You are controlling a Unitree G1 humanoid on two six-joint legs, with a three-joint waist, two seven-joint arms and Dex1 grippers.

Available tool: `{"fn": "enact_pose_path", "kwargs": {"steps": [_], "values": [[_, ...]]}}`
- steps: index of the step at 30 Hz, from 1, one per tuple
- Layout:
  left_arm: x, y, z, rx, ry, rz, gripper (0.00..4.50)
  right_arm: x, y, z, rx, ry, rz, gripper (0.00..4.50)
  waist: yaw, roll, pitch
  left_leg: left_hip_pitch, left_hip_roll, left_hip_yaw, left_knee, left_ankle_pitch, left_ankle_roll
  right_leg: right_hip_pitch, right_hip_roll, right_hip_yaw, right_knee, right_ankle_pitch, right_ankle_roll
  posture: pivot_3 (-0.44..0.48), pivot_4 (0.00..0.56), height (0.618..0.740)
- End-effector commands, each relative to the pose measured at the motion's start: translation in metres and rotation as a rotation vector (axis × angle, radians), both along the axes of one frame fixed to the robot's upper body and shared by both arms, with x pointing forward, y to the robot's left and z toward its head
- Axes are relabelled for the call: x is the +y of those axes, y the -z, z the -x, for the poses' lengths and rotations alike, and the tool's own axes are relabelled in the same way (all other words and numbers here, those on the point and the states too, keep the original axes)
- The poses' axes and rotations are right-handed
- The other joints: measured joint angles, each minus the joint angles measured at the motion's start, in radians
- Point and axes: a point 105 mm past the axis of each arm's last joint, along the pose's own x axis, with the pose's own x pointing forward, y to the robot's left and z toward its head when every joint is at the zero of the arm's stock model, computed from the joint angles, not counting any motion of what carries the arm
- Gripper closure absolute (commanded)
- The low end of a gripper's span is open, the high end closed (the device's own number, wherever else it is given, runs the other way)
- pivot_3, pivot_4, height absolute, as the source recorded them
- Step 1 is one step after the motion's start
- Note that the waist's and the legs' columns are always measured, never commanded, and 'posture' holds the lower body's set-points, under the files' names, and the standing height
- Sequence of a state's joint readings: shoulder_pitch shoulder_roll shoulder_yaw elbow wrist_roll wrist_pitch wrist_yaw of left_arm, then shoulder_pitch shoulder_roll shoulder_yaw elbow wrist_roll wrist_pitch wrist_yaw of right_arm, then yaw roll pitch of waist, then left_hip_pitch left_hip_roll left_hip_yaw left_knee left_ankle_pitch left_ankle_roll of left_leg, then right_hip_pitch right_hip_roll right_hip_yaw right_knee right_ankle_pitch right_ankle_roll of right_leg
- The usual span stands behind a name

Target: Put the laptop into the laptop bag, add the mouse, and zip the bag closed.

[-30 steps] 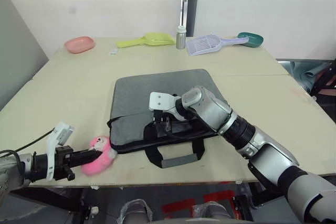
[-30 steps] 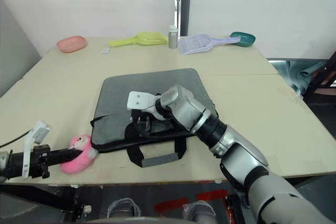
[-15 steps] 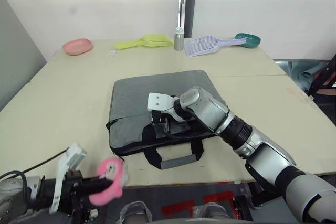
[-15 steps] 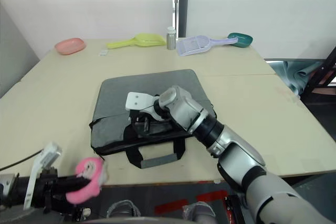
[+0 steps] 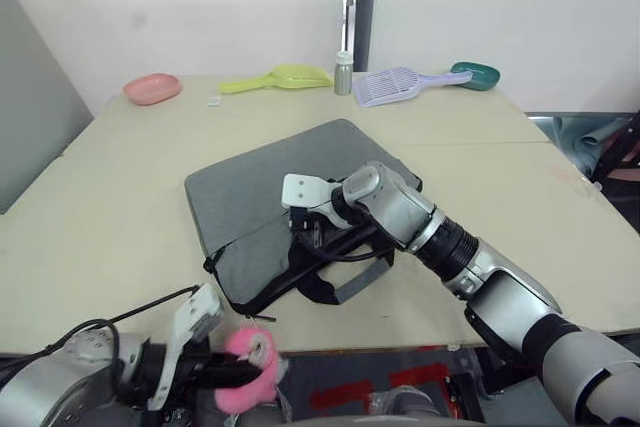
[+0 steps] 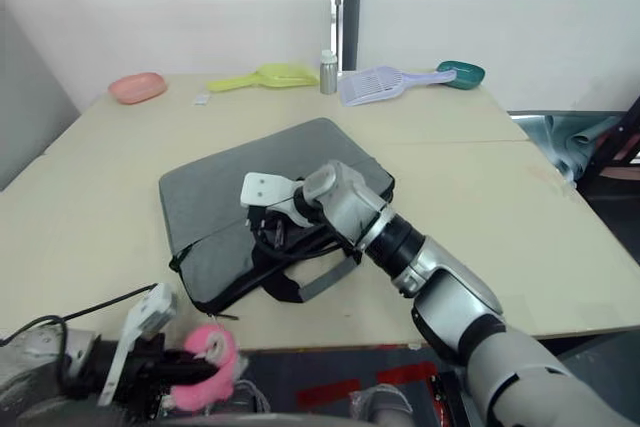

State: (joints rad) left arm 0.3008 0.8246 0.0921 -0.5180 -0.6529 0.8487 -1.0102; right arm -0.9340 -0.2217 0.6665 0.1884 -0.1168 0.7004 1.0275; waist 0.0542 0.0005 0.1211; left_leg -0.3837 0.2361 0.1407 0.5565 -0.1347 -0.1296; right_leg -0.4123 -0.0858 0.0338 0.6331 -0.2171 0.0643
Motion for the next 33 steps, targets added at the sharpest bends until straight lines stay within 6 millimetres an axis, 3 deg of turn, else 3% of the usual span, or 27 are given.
{"fn": "enact_pose_path", "kwargs": {"steps": [1,3,5,9,13,16,17,19,22,26,29,33], "values": [[0.011,-0.010,-0.029,-0.083,-0.147,-0.007,2.76,0.001,0.010,0.003,0.022,-0.001,0.026,4.50,0.006,0.002,0.001,0.000,0.000,0.000,0.000,0.000,0.000,0.000,-0.001,0.000,0.001,0.001,-0.001,0.000,0.150,0.740],[0.013,-0.018,-0.032,-0.091,-0.156,0.026,2.10,0.000,0.009,0.002,0.021,0.000,0.026,4.50,0.011,0.001,0.002,0.000,0.000,0.001,0.000,0.000,0.000,-0.001,-0.001,0.000,0.002,0.002,-0.001,0.000,0.150,0.740],[0.017,-0.025,-0.032,-0.094,-0.158,0.042,1.37,0.000,0.009,0.002,0.020,0.001,0.025,4.50,0.010,0.001,0.003,0.000,0.000,0.000,-0.001,0.000,0.000,-0.003,0.000,0.000,0.003,-0.006,0.012,0.000,0.150,0.740],[0.027,-0.046,-0.042,-0.145,-0.197,0.078,0.03,0.002,0.001,0.000,0.036,0.005,-0.007,4.50,0.005,0.002,0.007,-0.001,0.000,0.000,-0.001,0.000,0.000,-0.007,0.000,0.000,0.003,-0.006,0.012,0.000,0.150,0.740],[0.037,-0.072,-0.053,-0.234,-0.236,0.120,0.03,0.006,-0.028,-0.003,0.114,0.020,-0.133,4.50,0.005,0.000,0.018,-0.003,0.000,-0.001,-0.001,0.000,0.000,-0.009,0.001,0.000,0.003,-0.006,0.012,0.000,0.150,0.740],[0.046,-0.095,-0.052,-0.256,-0.218,0.177,0.03,0.005,-0.071,-0.008,0.180,0.026,-0.291,4.50,0.001,-0.001,0.019,-0.012,0.000,-0.001,0.000,0.000,0.000,-0.018,0.001,0.000,0.003,0.000,0.003,0.000,0.150,0.740],[0.049,-0.101,-0.051,-0.267,-0.212,0.185,0.03,0.003,-0.084,-0.010,0.193,0.028,-0.333,4.50,0.001,-0.002,0.019,-0.016,0.000,-0.001,0.002,0.000,0.000,-0.022,0.001,0.000,0.005,0.012,-0.009,0.000,0.150,0.740],[0.056,-0.109,-0.052,-0.282,-0.219,0.193,0.03,-0.004,-0.102,-0.016,0.196,0.046,-0.384,4.50,0.001,-0.003,0.019,-0.019,0.000,-0.001,0.004,0.000,0.000,-0.025,0.000,-0.001,0.005,0.024,-0.010,0.000,0.150,0.740],[0.074,-0.115,-0.057,-0.302,-0.270,0.178,0.03,-0.019,-0.123,-0.022,0.174,0.070,-0.444,4.50,0.006,-0.003,0.019,-0.018,0.006,-0.001,0.004,0.000,-0.001,-0.024,0.004,-0.004,0.004,0.025,-0.007,0.000,0.150,0.740],[0.100,-0.130,-0.070,-0.348,-0.371,0.222,0.03,-0.049,-0.142,-0.030,0.106,0.132,-0.505,4.50,0.012,-0.003,0.019,-0.023,0.013,-0.010,0.005,0.017,-0.014,-0.026,0.017,-0.005,0.001,0.018,-0.008,0.000,0.150,0.740],[0.115,-0.139,-0.077,-0.353,-0.438,0.273,0.03,-0.089,-0.146,-0.037,0.069,0.245,-0.509,4.50,0.021,-0.004,0.018,-0.027,0.013,-0.011,0.001,0.016,-0.013,-0.026,0.018,-0.009,-0.007,0.023,0.000,0.000,0.150,0.740],[0.126,-0.128,-0.074,-0.293,-0.469,0.235,0.00,-0.145,-0.146,-0.035,0.075,0.394,-0.524,3.35,0.036,-0.005,0.018,-0.030,0.014,-0.012,0.001,0.014,-0.010,-0.026,0.018,-0.010,-0.013,0.023,0.001,0.000,0.150,0.740]]}}
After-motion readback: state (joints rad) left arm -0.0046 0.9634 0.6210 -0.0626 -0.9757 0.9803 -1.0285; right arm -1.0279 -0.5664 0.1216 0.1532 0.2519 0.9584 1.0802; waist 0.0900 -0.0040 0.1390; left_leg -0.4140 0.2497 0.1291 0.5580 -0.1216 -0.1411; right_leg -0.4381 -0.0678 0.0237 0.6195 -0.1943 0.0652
